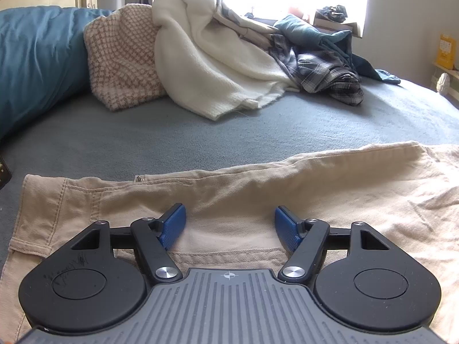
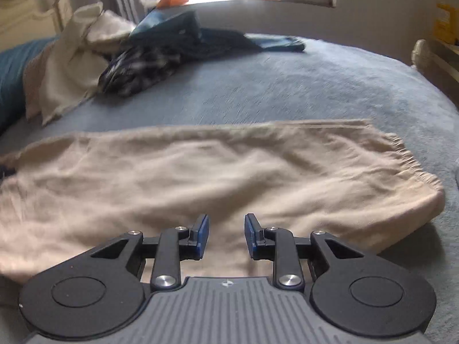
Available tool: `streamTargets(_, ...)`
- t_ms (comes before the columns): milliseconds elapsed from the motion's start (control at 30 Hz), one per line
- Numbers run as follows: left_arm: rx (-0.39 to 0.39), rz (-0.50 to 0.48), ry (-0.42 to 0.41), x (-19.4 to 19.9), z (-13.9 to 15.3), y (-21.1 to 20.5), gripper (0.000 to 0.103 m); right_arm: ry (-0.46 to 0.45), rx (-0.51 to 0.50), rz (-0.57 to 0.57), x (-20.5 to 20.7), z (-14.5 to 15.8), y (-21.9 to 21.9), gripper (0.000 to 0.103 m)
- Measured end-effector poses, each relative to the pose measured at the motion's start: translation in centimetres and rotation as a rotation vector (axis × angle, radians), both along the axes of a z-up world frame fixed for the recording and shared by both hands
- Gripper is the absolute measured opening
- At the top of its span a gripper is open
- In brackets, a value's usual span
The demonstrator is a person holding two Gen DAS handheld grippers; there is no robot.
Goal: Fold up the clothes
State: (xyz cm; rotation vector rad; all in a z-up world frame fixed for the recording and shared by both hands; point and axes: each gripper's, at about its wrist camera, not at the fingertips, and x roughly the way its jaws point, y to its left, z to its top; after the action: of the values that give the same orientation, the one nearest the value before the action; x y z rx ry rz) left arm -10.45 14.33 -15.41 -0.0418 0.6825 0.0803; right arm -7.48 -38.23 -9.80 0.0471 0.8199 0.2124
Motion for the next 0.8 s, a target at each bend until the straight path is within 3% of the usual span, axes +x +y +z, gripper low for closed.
streamTargets(100,0.001,0.001,-0.003,0.0,0.0,-0.1,0.07,0.0,0.082,-0.17,3.4,1.7,-2.2,0.031)
streamTargets(200,-0.002,0.0,-0.003,0.1,0.0,-0.1,0.071,0.042,0.19,-0.375,6.8,2.2,-5.1,0.04)
streamTargets(367,-0.007,-0.002,-0.001,0.1,0.0,0.0,0.071,0.037,0.159,-0.569,11.1,2.0,-9.9,0.041)
streamTargets(500,-0.002,-0.005,0.004,0.2,0.0,-0.1,0.071,0.084,0.089,-0.645,13.8,1.1,-13.6,0.047)
streamTargets(633,0.011,-0.004,0.014,0.4,0.0,-0.3,0.072,0.119,0.237,-0.651,14.4,0.4,-14.8,0.048)
streamTargets(800,0.024,0.002,0.023,0.5,0.1,-0.5,0.073,0.279,0.28,-0.692,16.4,-0.7,-14.2,0.049)
